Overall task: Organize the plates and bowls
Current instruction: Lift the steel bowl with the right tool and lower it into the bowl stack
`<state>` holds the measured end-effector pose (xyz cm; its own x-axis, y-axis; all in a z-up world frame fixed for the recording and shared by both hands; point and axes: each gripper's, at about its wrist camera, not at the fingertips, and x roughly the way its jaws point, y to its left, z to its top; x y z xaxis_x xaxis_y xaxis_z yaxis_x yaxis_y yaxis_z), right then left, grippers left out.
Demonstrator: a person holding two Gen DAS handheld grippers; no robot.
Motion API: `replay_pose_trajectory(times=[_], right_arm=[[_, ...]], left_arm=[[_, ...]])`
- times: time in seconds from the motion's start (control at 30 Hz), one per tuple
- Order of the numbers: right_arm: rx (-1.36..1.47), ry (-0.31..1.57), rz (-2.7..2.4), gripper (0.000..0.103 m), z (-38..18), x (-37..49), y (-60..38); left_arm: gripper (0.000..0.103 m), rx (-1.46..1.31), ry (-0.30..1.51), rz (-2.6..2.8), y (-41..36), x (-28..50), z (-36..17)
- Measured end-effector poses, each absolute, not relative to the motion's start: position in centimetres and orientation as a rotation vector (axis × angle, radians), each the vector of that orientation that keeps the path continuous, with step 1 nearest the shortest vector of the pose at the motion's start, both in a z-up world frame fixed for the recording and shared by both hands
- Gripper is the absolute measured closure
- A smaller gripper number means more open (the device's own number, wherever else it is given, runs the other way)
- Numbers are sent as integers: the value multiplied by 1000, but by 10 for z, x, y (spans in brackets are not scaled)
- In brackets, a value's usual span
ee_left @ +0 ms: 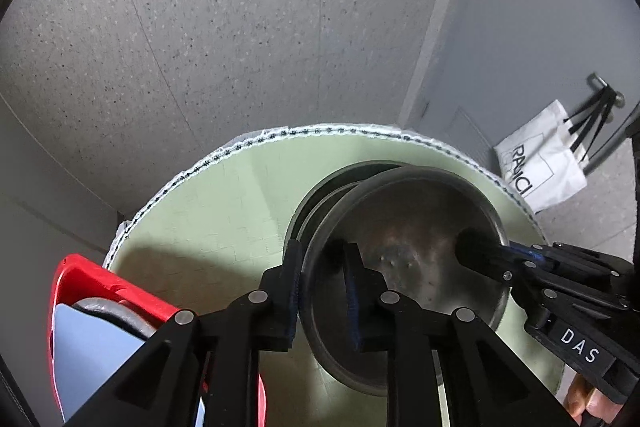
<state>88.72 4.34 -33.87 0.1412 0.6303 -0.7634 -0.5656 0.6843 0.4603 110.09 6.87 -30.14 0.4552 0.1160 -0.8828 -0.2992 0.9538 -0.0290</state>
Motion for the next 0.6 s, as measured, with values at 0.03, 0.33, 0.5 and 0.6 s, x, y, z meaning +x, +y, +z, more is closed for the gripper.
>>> replay_pose_trajectory(times=[0.03,0.33,0.5,0.6], right_arm=[[61,1138,855,98,-340,888,44],[32,1162,807,93,-351,899,54],[26,1163,802,92,-350,900,54],[34,1157,800,84,-347,899,52]], left_arm=[[85,-196,1074,257,69,1106,-305],[78,-217,1096,246,79,1122,-325],[65,-206,1094,242,75,1122,-325],[48,-224,1072,250,77,1116,-320]])
